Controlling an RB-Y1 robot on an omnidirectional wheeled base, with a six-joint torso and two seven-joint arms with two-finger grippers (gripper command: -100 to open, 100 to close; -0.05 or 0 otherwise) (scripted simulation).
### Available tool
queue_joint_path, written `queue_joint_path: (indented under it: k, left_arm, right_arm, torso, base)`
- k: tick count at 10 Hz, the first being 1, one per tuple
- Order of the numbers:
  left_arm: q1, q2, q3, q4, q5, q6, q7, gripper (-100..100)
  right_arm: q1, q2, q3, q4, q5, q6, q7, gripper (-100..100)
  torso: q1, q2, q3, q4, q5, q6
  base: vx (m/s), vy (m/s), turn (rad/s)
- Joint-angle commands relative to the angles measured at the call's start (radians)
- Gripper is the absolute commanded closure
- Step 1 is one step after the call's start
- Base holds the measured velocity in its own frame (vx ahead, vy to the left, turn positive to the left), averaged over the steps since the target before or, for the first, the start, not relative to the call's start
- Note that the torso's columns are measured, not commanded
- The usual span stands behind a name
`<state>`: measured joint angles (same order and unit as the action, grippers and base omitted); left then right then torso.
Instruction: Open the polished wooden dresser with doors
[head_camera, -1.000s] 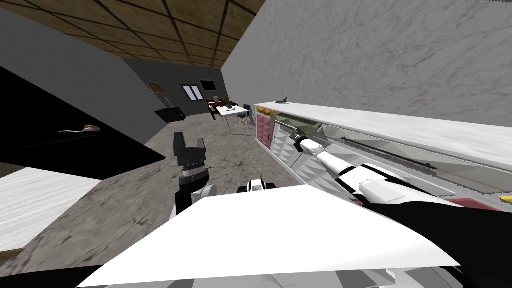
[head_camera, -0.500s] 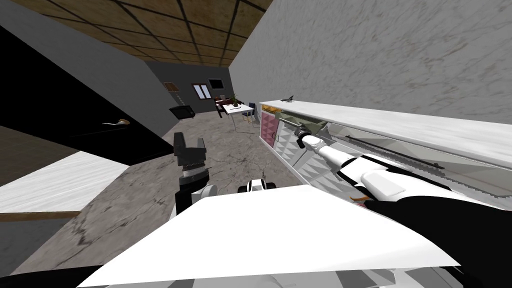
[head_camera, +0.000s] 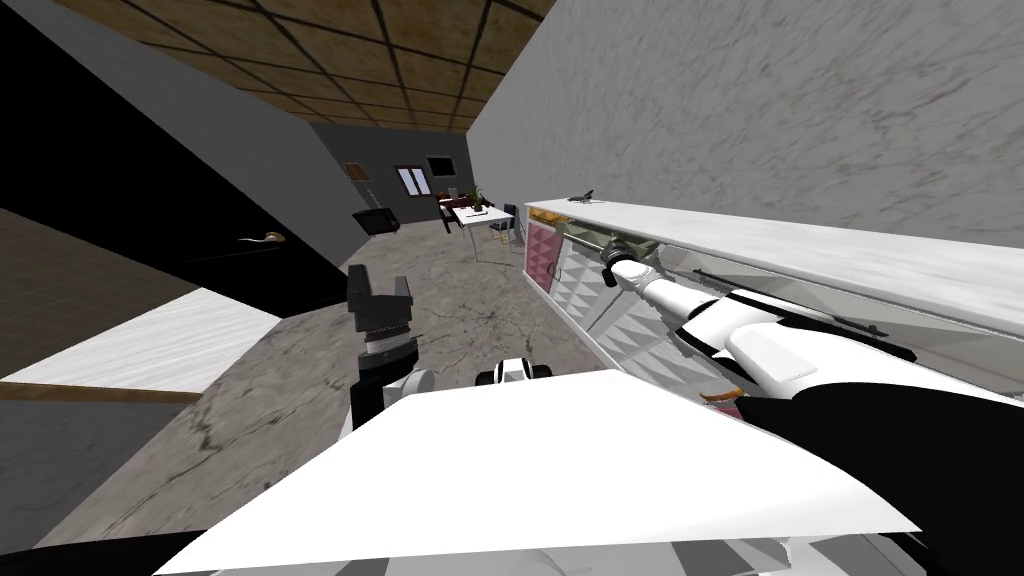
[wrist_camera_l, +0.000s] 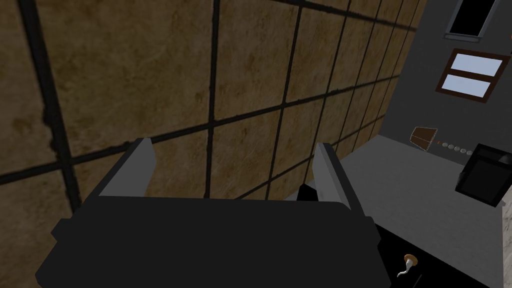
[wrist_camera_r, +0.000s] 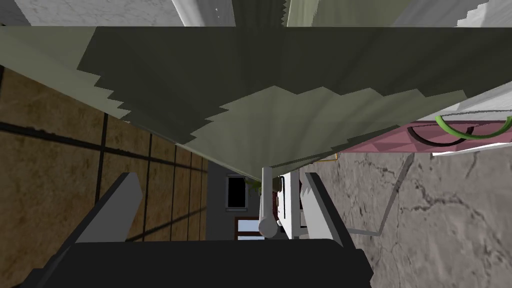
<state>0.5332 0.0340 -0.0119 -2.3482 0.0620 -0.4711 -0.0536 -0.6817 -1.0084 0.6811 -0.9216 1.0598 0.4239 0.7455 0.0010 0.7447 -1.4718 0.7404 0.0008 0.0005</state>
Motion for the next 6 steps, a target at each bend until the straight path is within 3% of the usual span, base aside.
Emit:
queue_joint_path:
  k: [1, 2, 3, 6]
  left_arm:
    - [0.000, 0.000, 0.000, 0.000, 0.000, 0.000, 0.000, 0]
    - [0.000, 0.000, 0.000, 0.000, 0.000, 0.000, 0.000, 0]
    - [0.000, 0.000, 0.000, 0.000, 0.000, 0.000, 0.000, 0]
    - [0.000, 0.000, 0.000, 0.000, 0.000, 0.000, 0.000, 0]
  right_arm:
    - [-0.063, -0.003, 0.052, 0.073, 0.015, 0.027, -0.027, -100]
    - [-0.057, 0.004, 0.049, 0.069, 0.021, 0.015, -0.031, -100]
    - [-0.059, 0.004, 0.050, 0.071, 0.021, 0.015, -0.033, 0]
    - [-0.057, 0.005, 0.051, 0.071, 0.021, 0.014, -0.033, 0]
  torso:
    - [-0.001, -0.004, -0.002, -0.001, -0.001, 0.001]
    - [0.000, -0.006, -0.004, 0.001, 0.002, 0.004]
    - [0.001, -0.005, -0.003, 0.000, 0.001, 0.002]
    - [0.000, -0.005, -0.003, -0.001, 0.000, 0.000]
  base:
    - [-0.037, 0.012, 0.004]
    - [0.000, 0.000, 0.000]
    - [0.000, 0.000, 0.000]
    - [0.000, 0.000, 0.000]
